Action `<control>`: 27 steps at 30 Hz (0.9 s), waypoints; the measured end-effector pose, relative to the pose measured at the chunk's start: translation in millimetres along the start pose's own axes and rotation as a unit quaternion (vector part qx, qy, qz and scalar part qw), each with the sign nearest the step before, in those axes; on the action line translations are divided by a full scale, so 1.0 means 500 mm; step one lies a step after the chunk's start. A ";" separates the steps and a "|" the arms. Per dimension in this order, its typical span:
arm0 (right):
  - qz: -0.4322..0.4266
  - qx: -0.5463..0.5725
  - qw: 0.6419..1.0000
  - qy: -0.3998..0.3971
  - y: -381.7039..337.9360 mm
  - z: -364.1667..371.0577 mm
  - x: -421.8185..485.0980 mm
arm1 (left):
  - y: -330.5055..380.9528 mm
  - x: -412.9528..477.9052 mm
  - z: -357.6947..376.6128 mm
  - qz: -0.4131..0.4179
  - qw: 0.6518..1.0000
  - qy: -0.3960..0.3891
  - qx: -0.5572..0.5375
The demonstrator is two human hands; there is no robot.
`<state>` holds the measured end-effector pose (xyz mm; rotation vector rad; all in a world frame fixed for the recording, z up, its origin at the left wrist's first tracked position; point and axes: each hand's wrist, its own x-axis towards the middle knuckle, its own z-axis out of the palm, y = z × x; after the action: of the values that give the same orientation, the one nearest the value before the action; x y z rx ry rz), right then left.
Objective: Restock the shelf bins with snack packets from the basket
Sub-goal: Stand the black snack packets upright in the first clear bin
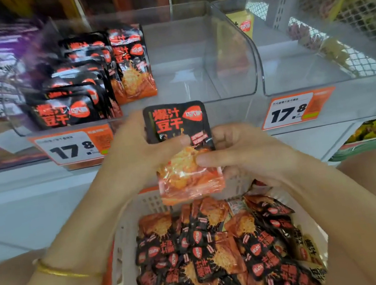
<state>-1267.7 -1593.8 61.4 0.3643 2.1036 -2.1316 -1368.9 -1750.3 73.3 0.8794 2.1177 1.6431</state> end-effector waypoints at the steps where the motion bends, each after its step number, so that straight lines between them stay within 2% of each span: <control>1: -0.026 -0.028 0.999 0.021 -0.037 0.008 0.003 | 0.013 0.012 -0.015 0.017 1.000 0.022 0.011; 4: -0.121 -0.082 0.984 0.100 -0.160 0.010 0.039 | 0.053 0.054 -0.066 0.089 0.979 0.173 0.066; 6: -0.178 -0.170 0.951 0.189 -0.227 0.002 0.099 | 0.062 0.084 -0.100 0.144 0.937 0.244 0.207; 8: -0.175 -0.296 0.908 0.239 -0.264 -0.003 0.183 | 0.049 0.108 -0.123 0.148 0.867 0.232 0.417; 10: -0.103 -0.395 0.883 0.231 -0.264 -0.007 0.273 | 0.024 0.120 -0.129 0.118 0.832 0.194 0.507; 13: 0.052 -0.356 0.914 0.187 -0.210 -0.009 0.383 | -0.010 0.125 -0.126 0.111 0.820 0.177 0.533; 16: 0.111 -0.307 0.928 0.180 -0.165 -0.013 0.447 | -0.027 0.127 -0.129 0.129 0.810 0.185 0.542; 19: 0.073 -0.315 0.924 0.205 -0.154 -0.012 0.487 | -0.030 0.130 -0.128 0.132 0.811 0.186 0.539; 23: -0.015 -0.405 0.862 0.305 -0.150 -0.013 0.525 | -0.034 0.129 -0.125 0.139 0.810 0.193 0.536; 27: -0.031 -0.417 0.870 0.262 -0.144 0.000 0.535 | -0.035 0.130 -0.125 0.136 0.814 0.181 0.535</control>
<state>-1543.7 -1570.5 62.3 0.8131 3.0883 -0.9863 -1459.7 -1758.5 82.2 1.2479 3.3743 0.5591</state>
